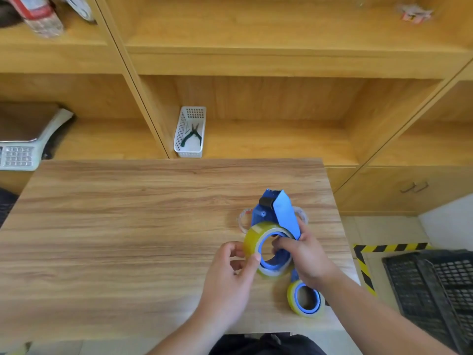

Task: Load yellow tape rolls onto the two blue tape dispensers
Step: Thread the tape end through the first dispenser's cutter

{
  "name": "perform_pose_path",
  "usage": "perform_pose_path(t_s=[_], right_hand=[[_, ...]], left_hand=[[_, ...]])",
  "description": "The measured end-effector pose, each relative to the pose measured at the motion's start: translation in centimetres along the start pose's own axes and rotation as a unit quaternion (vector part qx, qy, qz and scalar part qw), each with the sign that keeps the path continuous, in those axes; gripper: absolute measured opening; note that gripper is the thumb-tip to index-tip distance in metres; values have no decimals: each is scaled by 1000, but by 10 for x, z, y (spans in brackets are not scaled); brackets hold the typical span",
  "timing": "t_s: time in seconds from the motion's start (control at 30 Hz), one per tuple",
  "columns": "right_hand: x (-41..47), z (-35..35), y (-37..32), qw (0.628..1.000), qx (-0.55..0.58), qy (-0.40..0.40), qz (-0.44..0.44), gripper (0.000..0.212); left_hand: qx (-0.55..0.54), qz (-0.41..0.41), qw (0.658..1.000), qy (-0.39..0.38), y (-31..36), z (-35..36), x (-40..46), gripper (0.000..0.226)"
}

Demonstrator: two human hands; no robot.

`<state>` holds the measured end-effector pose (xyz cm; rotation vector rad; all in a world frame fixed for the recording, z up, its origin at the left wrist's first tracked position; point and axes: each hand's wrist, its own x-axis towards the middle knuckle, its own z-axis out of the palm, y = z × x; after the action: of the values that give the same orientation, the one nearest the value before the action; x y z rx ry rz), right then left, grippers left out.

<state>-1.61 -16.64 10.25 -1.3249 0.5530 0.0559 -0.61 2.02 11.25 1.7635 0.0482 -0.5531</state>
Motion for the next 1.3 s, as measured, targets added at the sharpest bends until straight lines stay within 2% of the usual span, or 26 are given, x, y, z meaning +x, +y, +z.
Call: perform_pose_path(t_s=[0.1, 0.2, 0.33, 0.47, 0.57, 0.67, 0.8, 0.87, 1.0, 1.1, 1.2, 1.3], right_hand=[[0, 2, 1, 1000, 5, -4, 6, 29], [-1, 4, 0, 999, 30, -24, 33, 14], [-8, 9, -8, 981, 104, -125, 110, 15], [-18, 12, -14, 961, 105, -205, 156, 19], [-18, 12, -12, 945, 92, -241, 201, 46], [-19, 12, -10, 929, 113, -275, 220, 53], [-22, 12, -4, 915, 116, -296, 247, 65], [-24, 13, -2, 913, 113, -290, 264, 63], [-29, 17, 3, 905, 119, -291, 287, 63], [-30, 20, 7, 903, 128, -285, 294, 50], [-33, 23, 8, 896, 142, -296, 298, 37], [-35, 23, 11, 892, 139, -301, 306, 30]], left_hand=[[-4, 4, 1000, -1, -1, -2, -1, 21], [10, 28, 999, -19, 1, -10, -1, 35], [60, 151, 986, -44, 10, -30, 0, 41], [136, 242, 957, -84, 26, -51, 12, 37], [138, 262, 947, -124, 35, -60, 17, 45], [131, 281, 941, -135, 38, -65, 17, 45], [149, 288, 936, -137, 38, -68, 16, 26], [177, 306, 925, -136, 38, -71, 14, 18], [273, 354, 880, -160, 44, -81, 11, 14], [339, 355, 855, -170, 47, -84, 12, 12], [353, 322, 862, -168, 50, -82, 13, 10], [352, 299, 865, -197, 52, -81, 15, 13]])
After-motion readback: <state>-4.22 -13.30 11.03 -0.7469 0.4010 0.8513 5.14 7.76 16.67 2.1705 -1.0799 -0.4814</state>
